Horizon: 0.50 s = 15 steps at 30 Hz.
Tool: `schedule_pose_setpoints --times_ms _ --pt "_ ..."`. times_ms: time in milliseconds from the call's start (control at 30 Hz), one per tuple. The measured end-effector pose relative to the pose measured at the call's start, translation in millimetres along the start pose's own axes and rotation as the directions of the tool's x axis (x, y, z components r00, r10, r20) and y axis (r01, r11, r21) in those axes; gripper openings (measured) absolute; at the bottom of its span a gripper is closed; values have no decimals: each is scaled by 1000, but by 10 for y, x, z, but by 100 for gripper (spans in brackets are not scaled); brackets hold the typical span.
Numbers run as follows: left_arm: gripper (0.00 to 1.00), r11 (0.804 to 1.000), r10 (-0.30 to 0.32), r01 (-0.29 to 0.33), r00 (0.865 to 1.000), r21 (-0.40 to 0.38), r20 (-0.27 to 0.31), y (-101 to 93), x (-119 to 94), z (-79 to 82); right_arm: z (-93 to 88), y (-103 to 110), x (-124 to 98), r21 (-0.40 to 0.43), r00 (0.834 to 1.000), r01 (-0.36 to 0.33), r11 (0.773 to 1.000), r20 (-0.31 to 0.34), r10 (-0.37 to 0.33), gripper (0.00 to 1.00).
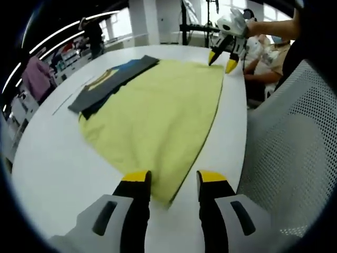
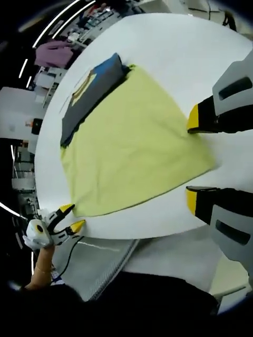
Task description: Fold the garment on the visible template until the final outline fits inside the template.
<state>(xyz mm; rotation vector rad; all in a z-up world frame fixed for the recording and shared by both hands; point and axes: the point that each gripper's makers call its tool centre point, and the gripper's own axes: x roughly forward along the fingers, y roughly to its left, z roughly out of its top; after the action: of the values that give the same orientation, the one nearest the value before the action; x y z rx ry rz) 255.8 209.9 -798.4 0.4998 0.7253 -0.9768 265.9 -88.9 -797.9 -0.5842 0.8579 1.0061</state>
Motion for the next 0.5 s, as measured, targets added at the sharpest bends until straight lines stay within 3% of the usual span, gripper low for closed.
schedule_pose_setpoints --times_ms 100,367,500 --pt "29 1000 3 -3 1000 -5 -4 20 4 9 -55 -6 13 -27 999 -5 1000 -33 4 33" --pt "19 1000 -22 22 999 -6 -23 38 27 9 -44 -29 27 3 1000 -15 1000 -15 15 26" --pt "12 1000 -24 23 999 -18 -40 63 43 22 -37 -82 39 14 1000 -4 1000 -7 4 15"
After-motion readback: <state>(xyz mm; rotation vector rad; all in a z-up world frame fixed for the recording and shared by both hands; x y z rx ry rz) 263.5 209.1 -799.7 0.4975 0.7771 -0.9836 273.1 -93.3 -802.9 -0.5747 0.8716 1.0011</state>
